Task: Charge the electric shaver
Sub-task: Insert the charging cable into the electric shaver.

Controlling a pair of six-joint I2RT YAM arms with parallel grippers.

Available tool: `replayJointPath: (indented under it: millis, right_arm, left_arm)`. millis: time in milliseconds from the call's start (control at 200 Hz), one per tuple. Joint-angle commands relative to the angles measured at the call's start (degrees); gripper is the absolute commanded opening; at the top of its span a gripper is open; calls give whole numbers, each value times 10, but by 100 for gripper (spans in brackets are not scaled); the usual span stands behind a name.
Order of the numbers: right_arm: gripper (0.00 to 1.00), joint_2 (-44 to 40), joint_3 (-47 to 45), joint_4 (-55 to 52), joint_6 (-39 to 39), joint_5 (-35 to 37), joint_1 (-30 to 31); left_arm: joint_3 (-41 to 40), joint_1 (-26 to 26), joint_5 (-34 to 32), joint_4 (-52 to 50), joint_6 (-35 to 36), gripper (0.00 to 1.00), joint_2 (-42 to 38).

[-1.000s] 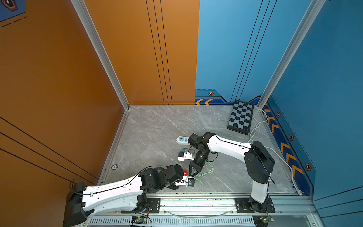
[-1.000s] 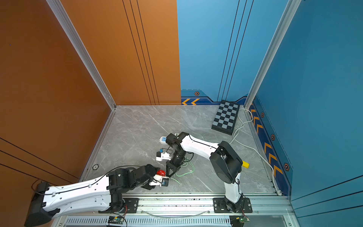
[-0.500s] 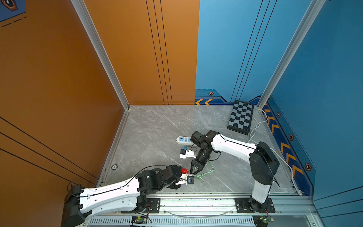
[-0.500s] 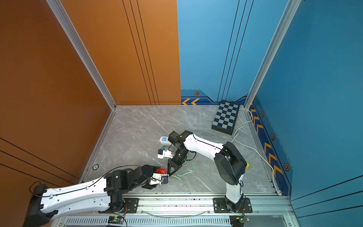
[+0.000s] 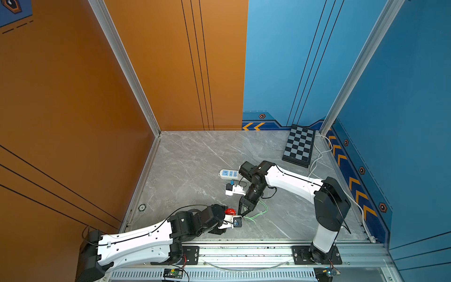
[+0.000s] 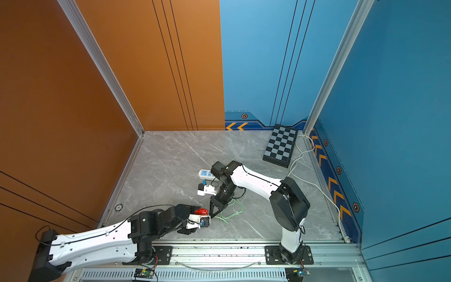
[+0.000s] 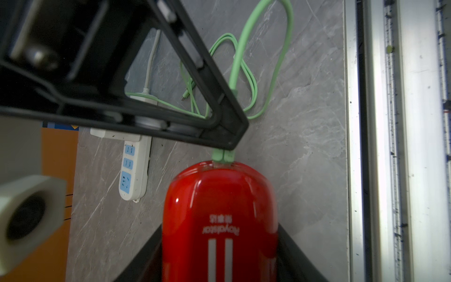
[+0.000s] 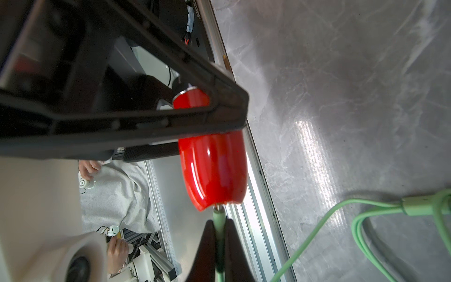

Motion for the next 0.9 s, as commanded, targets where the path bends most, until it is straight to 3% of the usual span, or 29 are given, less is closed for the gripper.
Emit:
replayJointPath:
  millis: [0,336,896]
  right_arm:
    - [0,-7,30,132,-1,7,-4]
    - [1,-26,20,129,13,27,-7]
    - [32,-112,-14,110,37,66,-38]
  left_arm:
    - [20,-32,133,215,-16,0,-10]
    - [-5,-34,105,224,-27,0,-18]
    - [-28,-33,62,179,-51,0,-38]
